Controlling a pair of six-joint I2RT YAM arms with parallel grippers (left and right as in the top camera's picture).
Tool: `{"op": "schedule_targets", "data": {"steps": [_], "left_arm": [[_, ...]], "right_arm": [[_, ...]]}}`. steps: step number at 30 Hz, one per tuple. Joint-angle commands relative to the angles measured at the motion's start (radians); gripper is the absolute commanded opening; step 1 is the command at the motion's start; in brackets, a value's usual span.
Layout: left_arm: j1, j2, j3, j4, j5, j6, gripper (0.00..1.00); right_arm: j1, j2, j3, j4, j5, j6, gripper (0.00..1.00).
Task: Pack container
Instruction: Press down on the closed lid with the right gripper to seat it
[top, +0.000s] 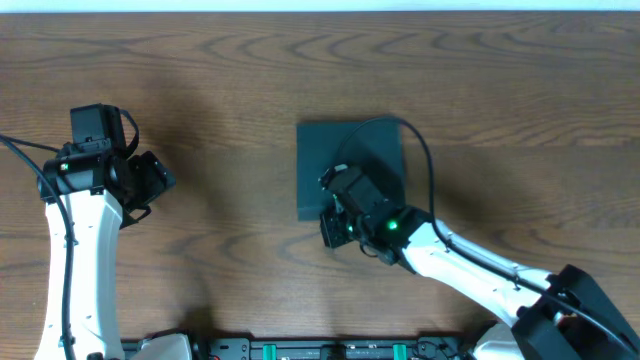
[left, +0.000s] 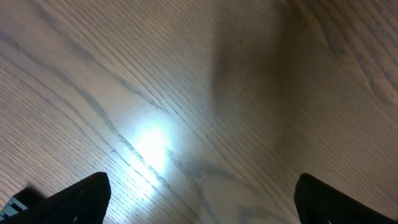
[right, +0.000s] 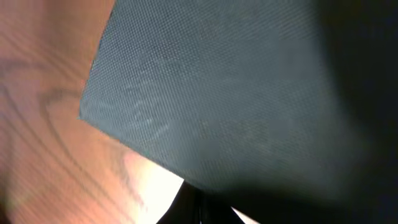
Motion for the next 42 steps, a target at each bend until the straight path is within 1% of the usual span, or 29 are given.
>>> {"op": "schedule_targets", "data": {"steps": [1, 4, 8, 14, 20, 24, 35, 42], "left_arm": [[0.006, 0.008, 0.003, -0.004, -0.001, 0.007, 0.95], [0.006, 0.008, 0.003, -0.004, 0.000, 0.007, 0.95], [0.006, 0.008, 0.003, -0.004, 0.000, 0.007, 0.95], [0.006, 0.008, 0.003, -0.004, 0.000, 0.007, 0.95], [0.006, 0.008, 0.003, -0.004, 0.000, 0.007, 0.95], [0.006, 0.008, 0.003, -0.004, 0.000, 0.007, 0.95], [0.006, 0.008, 0.003, -0.004, 0.000, 0.007, 0.95], [0.006, 0.008, 0.003, -0.004, 0.000, 0.007, 0.95]], "right_arm": [[-0.051, 0.022, 0.001, 0.032, 0.030, -0.042, 0.01], [-0.073, 0.050, 0.001, 0.071, -0.006, -0.057, 0.01], [-0.085, 0.078, 0.004, 0.073, -0.130, -0.084, 0.01], [-0.122, 0.077, 0.004, -0.002, 0.065, -0.077, 0.01], [-0.162, 0.077, 0.004, -0.034, 0.127, -0.077, 0.01], [-0.167, 0.077, 0.004, -0.001, 0.137, -0.074, 0.01], [-0.170, 0.103, 0.004, 0.120, 0.122, -0.006, 0.01], [-0.170, 0.122, 0.004, 0.122, 0.097, -0.006, 0.01]]}}
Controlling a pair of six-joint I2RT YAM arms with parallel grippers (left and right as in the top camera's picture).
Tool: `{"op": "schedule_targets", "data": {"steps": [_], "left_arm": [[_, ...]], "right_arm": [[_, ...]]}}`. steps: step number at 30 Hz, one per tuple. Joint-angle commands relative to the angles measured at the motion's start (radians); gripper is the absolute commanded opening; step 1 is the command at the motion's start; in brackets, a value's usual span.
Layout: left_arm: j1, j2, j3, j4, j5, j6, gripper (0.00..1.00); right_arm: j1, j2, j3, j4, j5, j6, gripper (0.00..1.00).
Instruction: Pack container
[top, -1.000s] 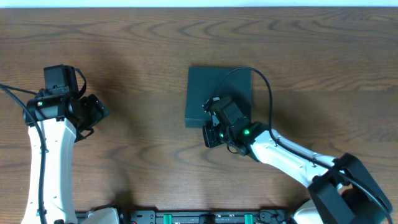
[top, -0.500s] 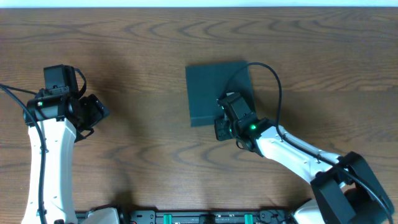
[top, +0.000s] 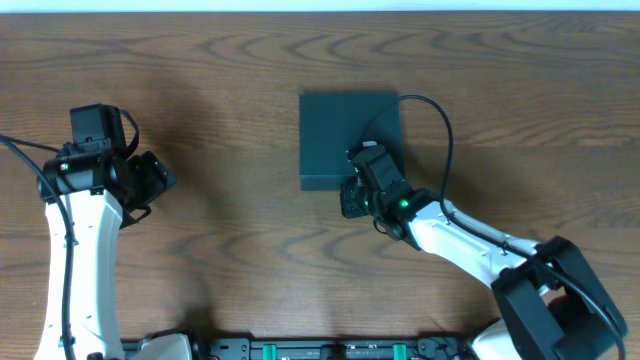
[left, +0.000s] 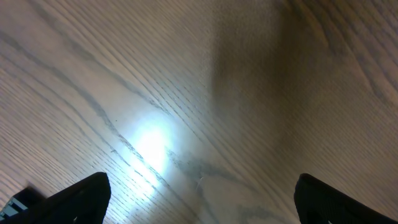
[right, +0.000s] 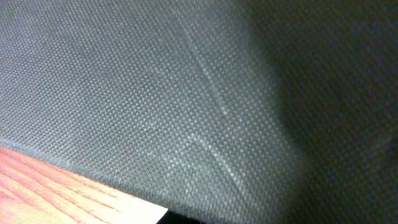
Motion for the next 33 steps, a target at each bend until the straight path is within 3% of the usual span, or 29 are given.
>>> {"op": "schedule_targets", "data": {"steps": [1, 6, 11, 22, 27, 33], "left_arm": [[0.006, 0.008, 0.003, -0.004, -0.001, 0.007, 0.95], [0.006, 0.008, 0.003, -0.004, 0.000, 0.007, 0.95], [0.006, 0.008, 0.003, -0.004, 0.000, 0.007, 0.95], [0.006, 0.008, 0.003, -0.004, 0.000, 0.007, 0.95], [0.006, 0.008, 0.003, -0.004, 0.000, 0.007, 0.95], [0.006, 0.008, 0.003, -0.004, 0.000, 0.007, 0.95]], "right_arm": [[-0.011, 0.011, 0.005, 0.003, -0.018, 0.014, 0.01], [-0.012, -0.087, 0.007, -0.015, -0.057, 0.003, 0.01], [-0.066, -0.304, 0.007, -0.114, -0.057, -0.083, 0.01], [-0.379, -0.725, -0.008, -0.365, -0.231, -0.358, 0.01], [-0.507, -0.871, -0.142, -0.271, -0.241, -0.358, 0.02], [-0.524, -1.038, -0.345, -0.069, -0.229, -0.348, 0.02]]}}
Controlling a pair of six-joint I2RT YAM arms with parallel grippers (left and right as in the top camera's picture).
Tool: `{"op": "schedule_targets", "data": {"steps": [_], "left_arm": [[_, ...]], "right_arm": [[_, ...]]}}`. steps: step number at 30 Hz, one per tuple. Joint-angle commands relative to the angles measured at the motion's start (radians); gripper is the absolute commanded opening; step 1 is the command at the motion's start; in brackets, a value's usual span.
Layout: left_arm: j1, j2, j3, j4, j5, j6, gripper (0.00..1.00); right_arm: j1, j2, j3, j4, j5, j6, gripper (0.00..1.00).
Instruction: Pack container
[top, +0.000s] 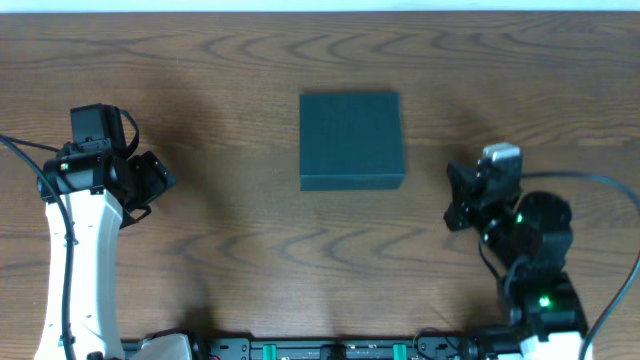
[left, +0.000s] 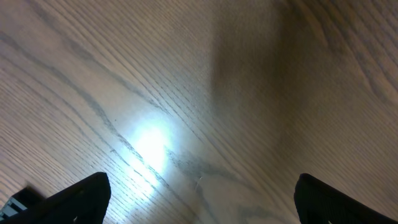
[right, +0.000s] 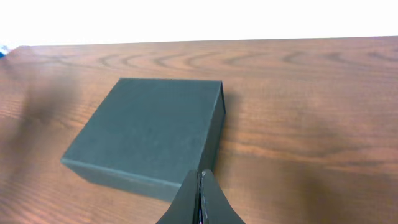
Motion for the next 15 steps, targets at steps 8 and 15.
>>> {"op": "schedule_targets", "data": {"steps": [8, 15], "left_arm": [[0.006, 0.006, 0.003, -0.003, -0.003, 0.007, 0.95], [0.006, 0.006, 0.003, -0.003, -0.003, 0.007, 0.95]], "right_arm": [[-0.008, -0.206, -0.203, 0.115, 0.261, -0.094, 0.01], [-0.008, -0.327, -0.301, 0.367, 0.259, -0.108, 0.99]]}}
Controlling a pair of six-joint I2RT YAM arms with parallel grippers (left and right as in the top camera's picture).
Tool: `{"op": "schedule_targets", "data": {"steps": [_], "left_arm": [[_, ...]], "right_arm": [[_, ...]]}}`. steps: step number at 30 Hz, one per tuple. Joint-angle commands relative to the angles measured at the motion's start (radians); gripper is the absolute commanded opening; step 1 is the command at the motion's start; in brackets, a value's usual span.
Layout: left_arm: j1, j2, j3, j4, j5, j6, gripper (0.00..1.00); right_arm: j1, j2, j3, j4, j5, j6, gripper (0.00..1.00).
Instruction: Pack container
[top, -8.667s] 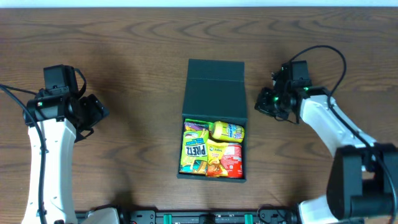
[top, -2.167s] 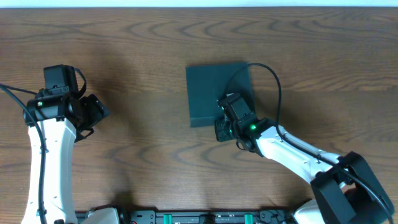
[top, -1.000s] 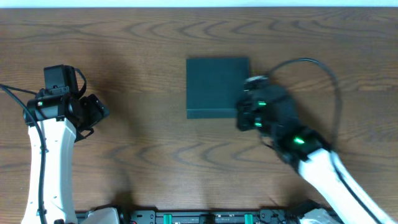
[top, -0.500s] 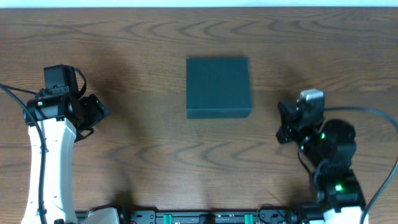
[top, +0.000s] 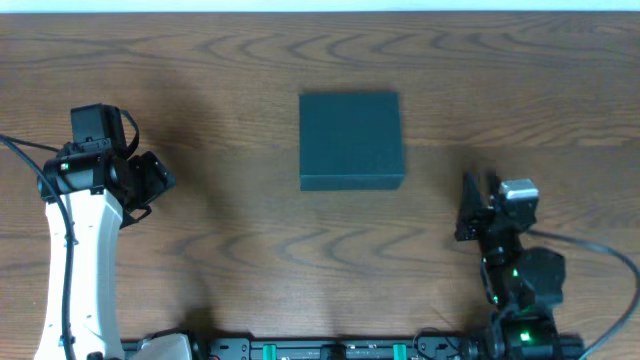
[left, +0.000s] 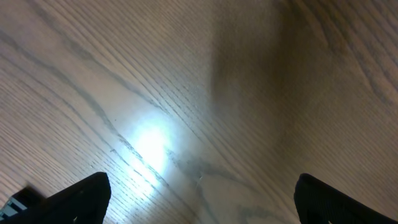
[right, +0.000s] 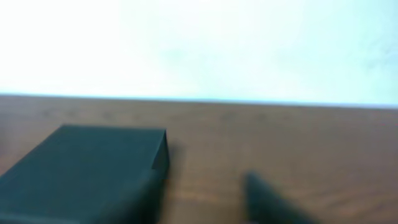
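A closed dark green box (top: 351, 139) lies flat on the wooden table (top: 240, 70), a little behind centre. It also shows in the blurred right wrist view, as the box (right: 87, 168) at lower left. My right gripper (top: 470, 208) is low at the right, well clear of the box and pointing toward it. Only a dark smear (right: 273, 202) shows where its fingers belong, so their state is unclear. My left gripper (left: 199, 205) is open at the far left over bare wood, holding nothing.
Both arm bases stand at the near edge, and a cable (top: 590, 250) trails from the right arm. The table's far edge (right: 249, 99) meets a white background. Nothing else lies on the wood.
My right arm has drawn back further toward the near edge, and its camera has tilted up, so the box looks smaller and lower. The box and left arm have not moved.
My right gripper was pressed against the box's near edge while the box sat skewed. Then the box lay square and a bit further back, with the gripper still at it. Afterwards the gripper was shut and off to the right, and now it is back near its base.
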Motion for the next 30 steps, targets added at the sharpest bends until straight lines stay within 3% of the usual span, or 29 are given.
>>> {"op": "schedule_targets", "data": {"steps": [1, 18, 28, 30], "left_arm": [[0.006, 0.006, 0.003, -0.004, -0.004, 0.007, 0.95], [0.006, 0.006, 0.003, -0.004, -0.004, 0.007, 0.95], [0.006, 0.006, 0.003, -0.004, -0.004, 0.007, 0.95], [0.006, 0.006, 0.003, -0.004, -0.004, 0.007, 0.95]], "right_arm": [[-0.009, -0.071, -0.016, 0.041, 0.032, -0.026, 0.99], [-0.091, -0.364, -0.102, 0.042, 0.027, 0.004, 0.99], [-0.094, -0.370, -0.180, 0.061, 0.028, 0.004, 0.99], [-0.098, -0.370, -0.181, -0.019, 0.028, 0.004, 0.99]]}}
